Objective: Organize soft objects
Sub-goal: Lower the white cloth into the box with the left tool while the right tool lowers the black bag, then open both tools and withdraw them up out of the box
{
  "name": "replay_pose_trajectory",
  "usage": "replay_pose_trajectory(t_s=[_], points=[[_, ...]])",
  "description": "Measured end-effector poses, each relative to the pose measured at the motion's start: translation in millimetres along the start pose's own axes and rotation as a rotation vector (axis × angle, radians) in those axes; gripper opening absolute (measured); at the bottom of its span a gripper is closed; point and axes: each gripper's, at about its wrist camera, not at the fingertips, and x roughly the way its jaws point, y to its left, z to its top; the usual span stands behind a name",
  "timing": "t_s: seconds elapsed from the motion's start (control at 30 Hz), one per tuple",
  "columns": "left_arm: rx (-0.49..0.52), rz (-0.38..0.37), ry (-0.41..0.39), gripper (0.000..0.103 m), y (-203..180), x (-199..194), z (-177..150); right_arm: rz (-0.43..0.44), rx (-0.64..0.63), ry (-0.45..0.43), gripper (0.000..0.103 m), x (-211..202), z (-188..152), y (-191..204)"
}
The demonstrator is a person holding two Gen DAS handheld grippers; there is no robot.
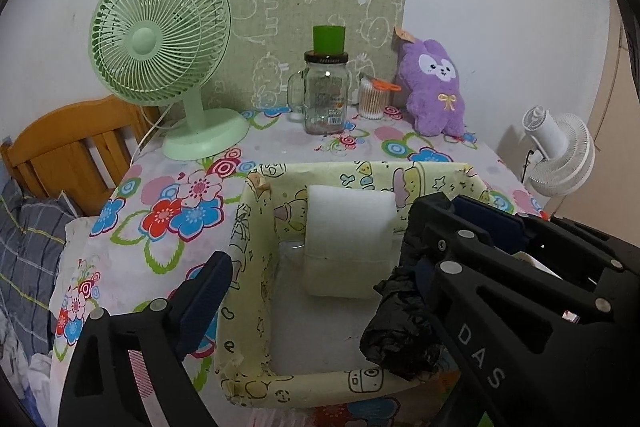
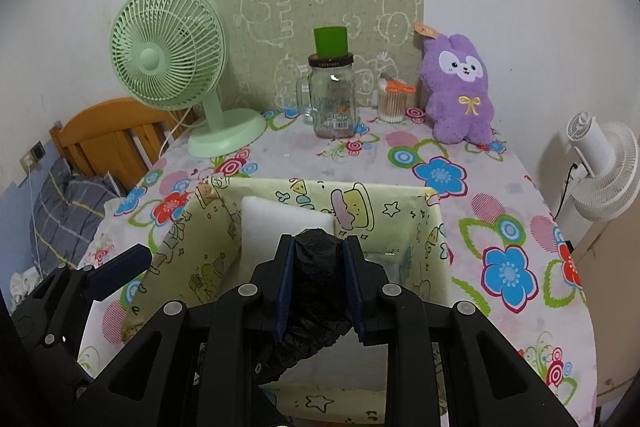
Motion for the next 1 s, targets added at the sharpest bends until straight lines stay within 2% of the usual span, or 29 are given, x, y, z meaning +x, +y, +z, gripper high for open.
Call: replay_pose_trajectory(t_s=[0.07, 0.1, 0.13, 0.2, 0.43, 0.73, 0.83, 1.0], points=[[0.008, 0.020, -0.001, 0.094, -2, 1, 0, 0.000, -0.002, 0.006, 0.033, 4, 0, -1], [0.011, 0.025, -0.002, 0.094, -2, 2, 0, 0.001, -0.003, 0.008, 0.048, 5, 1, -1], [0.010, 0.028, -0.004, 0.095, -2, 2, 0, 0.001, -0.004, 0.003, 0.074, 5, 1, -1], [0.001, 0.020, -0.005, 0.096, 0, 1, 0, -0.004, -0.003, -0.036, 0.088, 0, 0, -2], [-0.017, 0.000, 0.002, 0.098, 3, 0, 1, -0.006, -0.015, -0.028, 0.088, -5, 2, 1], [-0.017, 0.007, -0.034, 0.098, -2, -19, 1, -0.004, -0.009, -0.054, 0.089, -25, 2, 0], [-0.017, 0.001, -0.044, 0.099, -5, -27, 1, -0.016, -0.009, -0.064, 0.094, -34, 2, -1], [-0.012, 0.007, -0.070, 0.100, -9, -42, -1, -0.025, -0.006, -0.090, 0.096, -51, -1, -1]])
